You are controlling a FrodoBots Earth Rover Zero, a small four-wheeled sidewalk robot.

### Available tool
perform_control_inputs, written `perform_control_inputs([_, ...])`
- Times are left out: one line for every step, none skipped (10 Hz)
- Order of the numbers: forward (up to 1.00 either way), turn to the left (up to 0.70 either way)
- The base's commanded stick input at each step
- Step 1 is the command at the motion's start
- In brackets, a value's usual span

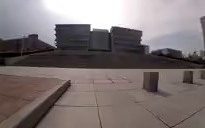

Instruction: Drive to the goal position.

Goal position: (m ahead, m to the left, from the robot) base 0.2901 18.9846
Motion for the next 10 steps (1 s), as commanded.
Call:
perform_control_inputs([1.0, 0.0])
perform_control_inputs([1.0, 0.0])
perform_control_inputs([1.0, 0.0])
perform_control_inputs([1.0, 0.0])
perform_control_inputs([1.0, 0.0])
perform_control_inputs([1.0, 0.0])
perform_control_inputs([1.0, 0.0])
perform_control_inputs([1.0, 0.0])
perform_control_inputs([1.0, 0.0])
perform_control_inputs([1.0, 0.0])
